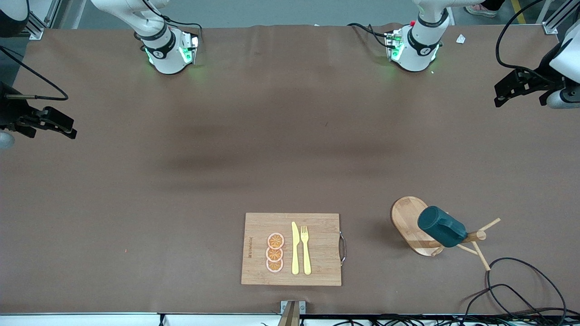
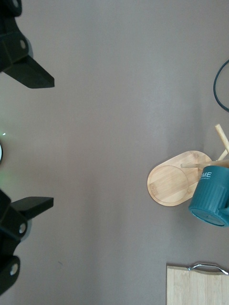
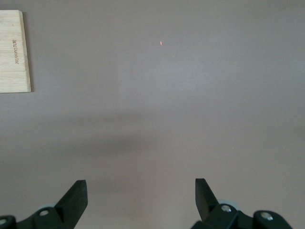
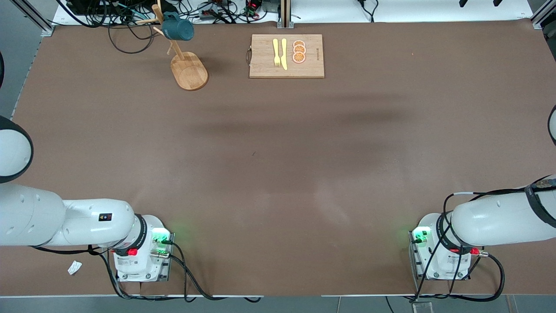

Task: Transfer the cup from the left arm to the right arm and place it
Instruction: 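Reach the left gripper toward the teal mug on the wooden stand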

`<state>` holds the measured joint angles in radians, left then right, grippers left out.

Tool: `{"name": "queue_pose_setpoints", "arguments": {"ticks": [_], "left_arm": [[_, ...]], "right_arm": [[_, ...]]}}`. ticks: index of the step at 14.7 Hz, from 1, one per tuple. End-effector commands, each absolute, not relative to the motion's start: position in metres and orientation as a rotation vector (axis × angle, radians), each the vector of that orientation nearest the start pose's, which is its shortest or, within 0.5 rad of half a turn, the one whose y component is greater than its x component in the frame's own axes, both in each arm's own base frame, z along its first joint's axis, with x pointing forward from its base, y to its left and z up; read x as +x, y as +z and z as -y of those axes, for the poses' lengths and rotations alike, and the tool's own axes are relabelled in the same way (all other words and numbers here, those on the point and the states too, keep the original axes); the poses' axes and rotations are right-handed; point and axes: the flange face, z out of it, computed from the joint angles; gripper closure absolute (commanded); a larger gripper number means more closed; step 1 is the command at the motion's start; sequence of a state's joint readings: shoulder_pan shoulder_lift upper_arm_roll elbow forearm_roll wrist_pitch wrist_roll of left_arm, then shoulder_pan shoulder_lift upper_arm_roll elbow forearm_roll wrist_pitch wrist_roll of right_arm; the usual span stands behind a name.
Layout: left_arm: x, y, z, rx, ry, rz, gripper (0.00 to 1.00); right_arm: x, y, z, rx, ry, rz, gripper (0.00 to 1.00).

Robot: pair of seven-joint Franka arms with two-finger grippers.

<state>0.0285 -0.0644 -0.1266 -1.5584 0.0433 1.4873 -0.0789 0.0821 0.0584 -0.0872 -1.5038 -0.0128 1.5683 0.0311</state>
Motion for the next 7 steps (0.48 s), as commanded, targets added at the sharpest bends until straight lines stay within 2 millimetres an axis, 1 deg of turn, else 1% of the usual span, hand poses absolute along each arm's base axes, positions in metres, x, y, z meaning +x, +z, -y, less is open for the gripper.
{"name": "queue_pose_setpoints", "arguments": {"ticks": [1, 4, 5, 6, 7], "left_arm": [[0.521, 0.660, 0.051, -3.104, 0.017, -0.029, 0.00], [0.522, 0.662, 0.048, -3.105, 0.010, -0.022, 0.00], [0.525, 0.657, 0.047, -3.104, 0.024, -0.022, 0.00], [0.532, 0.659, 0.047, -3.105, 0.013, -0.036, 0.00], [0.545, 0.665, 0.046, -3.123, -0.016, -0.035, 0.00]], "right_arm": [[0.567, 0.625, 0.003, -3.163, -0.006, -0.058, 0.00], [0.567, 0.625, 0.003, -3.163, -0.008, -0.058, 0.00], [0.567, 0.625, 0.003, -3.163, -0.008, -0.058, 0.00], [0.567, 0.625, 0.003, -3.163, -0.008, -0.058, 0.00], [0.567, 0.625, 0.003, -3.161, -0.008, -0.058, 0.00]]}}
